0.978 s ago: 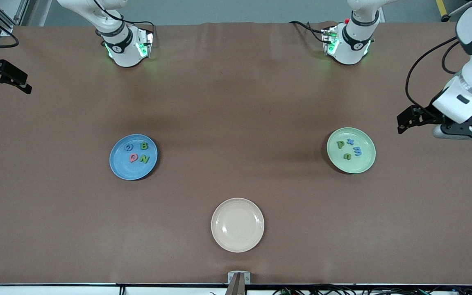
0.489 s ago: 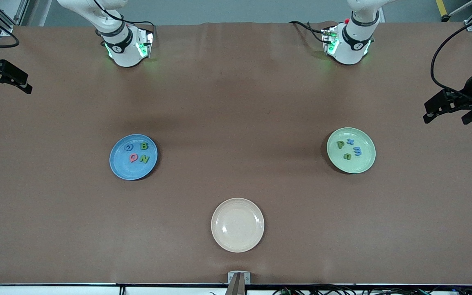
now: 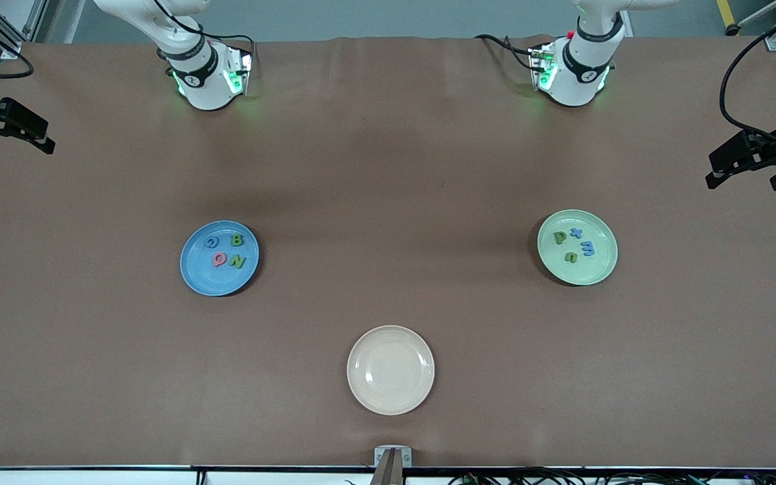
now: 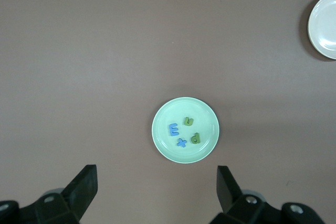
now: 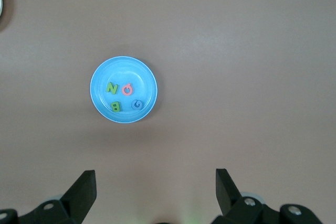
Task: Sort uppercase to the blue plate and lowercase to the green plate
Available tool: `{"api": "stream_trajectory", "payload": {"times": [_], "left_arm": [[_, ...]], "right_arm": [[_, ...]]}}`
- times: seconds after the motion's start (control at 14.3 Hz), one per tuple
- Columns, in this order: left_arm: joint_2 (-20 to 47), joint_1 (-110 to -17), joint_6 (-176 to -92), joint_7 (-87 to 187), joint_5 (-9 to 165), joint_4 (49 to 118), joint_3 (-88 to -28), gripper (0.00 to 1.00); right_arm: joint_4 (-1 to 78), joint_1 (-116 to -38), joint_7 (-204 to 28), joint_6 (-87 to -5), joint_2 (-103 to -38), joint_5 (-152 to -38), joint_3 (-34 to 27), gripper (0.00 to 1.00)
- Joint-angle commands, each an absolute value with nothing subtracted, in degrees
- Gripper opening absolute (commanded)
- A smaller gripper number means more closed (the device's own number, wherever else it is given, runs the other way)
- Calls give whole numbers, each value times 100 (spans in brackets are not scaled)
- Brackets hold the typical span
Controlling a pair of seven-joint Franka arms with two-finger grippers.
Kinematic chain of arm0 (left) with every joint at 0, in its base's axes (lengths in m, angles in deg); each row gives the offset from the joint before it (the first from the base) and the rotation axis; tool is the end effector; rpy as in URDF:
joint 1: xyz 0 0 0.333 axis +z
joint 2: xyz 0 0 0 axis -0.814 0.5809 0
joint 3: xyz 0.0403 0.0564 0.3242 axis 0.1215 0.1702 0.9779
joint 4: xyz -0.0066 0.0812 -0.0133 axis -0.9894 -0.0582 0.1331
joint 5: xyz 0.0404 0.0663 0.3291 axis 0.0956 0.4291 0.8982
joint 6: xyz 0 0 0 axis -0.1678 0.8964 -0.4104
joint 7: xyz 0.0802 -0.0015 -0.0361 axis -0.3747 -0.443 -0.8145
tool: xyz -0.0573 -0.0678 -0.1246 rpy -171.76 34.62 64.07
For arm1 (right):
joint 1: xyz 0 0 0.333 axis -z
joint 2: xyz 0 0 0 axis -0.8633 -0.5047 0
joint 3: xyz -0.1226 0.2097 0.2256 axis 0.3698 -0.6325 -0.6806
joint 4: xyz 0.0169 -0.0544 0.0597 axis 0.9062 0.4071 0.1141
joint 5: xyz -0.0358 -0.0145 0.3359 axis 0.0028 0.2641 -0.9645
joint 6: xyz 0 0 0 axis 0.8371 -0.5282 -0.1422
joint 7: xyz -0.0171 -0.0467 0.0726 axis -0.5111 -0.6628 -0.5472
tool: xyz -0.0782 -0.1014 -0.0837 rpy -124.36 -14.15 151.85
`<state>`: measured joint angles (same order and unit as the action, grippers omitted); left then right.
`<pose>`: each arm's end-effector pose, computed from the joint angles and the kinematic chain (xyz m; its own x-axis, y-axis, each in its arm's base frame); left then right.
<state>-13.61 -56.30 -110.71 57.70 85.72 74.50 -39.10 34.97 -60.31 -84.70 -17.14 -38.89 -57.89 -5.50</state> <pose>0.5010 -0.0145 0.6130 0.9948 -0.0402 0.0932 -0.0416 -0.9990 0.0139 0.4433 -0.0249 0.6159 0.9998 -0.0158 -0.0142 -0.0159 -0.9999 -0.0042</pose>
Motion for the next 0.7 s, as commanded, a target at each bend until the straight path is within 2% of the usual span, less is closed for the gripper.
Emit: {"api": "stream_trajectory", "payload": {"times": [0.0, 0.63], "left_arm": [[-1392, -5738, -10941, 5823, 8493, 7375, -3828, 100], [-1409, -5659, -10818, 5831, 8493, 7383, -3854, 100]], "right_arm": [[3569, -6048, -8517, -1679, -3815, -5712, -553, 100], [3578, -6039, -8517, -1661, -3815, -5712, -544, 100]]}}
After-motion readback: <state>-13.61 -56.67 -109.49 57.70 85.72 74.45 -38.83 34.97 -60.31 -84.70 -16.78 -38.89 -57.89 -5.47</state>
